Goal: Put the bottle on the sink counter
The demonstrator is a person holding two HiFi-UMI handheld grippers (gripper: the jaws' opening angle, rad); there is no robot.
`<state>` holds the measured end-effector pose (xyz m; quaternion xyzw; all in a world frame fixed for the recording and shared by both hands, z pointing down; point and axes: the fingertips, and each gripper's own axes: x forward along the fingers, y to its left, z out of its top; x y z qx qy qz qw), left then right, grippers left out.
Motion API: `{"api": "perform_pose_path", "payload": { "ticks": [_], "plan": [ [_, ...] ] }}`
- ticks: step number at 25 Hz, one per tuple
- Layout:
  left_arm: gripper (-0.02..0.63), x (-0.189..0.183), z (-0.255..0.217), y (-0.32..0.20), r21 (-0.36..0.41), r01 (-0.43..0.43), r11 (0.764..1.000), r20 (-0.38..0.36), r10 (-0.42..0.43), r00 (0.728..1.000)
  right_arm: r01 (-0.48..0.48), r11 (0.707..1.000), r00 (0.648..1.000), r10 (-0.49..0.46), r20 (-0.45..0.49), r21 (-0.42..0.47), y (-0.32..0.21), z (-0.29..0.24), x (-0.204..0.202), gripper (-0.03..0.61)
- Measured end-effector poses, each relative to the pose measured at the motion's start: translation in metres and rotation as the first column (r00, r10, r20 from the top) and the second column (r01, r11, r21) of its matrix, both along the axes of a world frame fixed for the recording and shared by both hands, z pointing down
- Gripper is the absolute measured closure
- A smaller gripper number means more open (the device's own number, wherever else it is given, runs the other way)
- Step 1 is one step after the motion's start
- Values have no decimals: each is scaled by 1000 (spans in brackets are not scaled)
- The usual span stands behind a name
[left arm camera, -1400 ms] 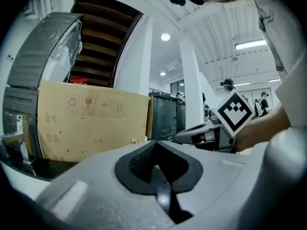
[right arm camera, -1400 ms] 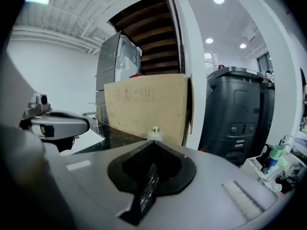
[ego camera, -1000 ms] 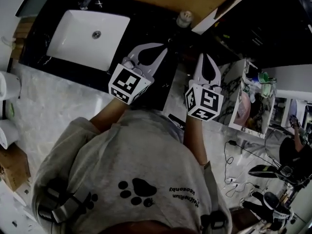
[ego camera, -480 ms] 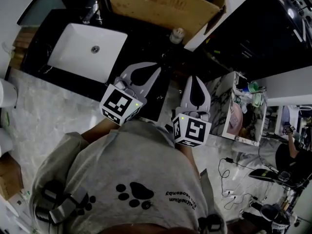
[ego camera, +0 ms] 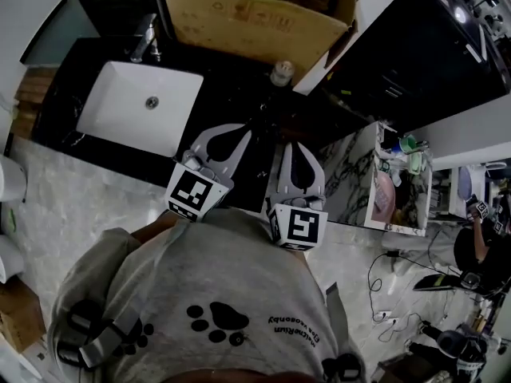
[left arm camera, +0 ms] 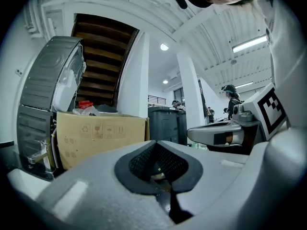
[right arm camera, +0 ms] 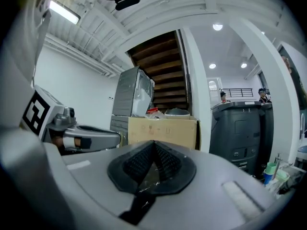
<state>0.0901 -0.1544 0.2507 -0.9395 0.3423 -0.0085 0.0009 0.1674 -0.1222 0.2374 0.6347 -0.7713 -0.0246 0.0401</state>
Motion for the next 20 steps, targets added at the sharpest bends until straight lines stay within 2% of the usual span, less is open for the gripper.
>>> {"api": "perform_pose_path", "payload": {
  "ticks": [9, 20],
  "plan": [
    [612, 3, -11, -6, 42, -39, 998, -31, 40, 999, -23, 1000, 1000, 23, -21, -5, -4, -4, 1, 578],
    [612, 13, -17, 0, 52, -71, 996, -37, 73, 997, -35, 999, 999, 35, -36, 3, 0, -4, 7, 577]
  ]
}}
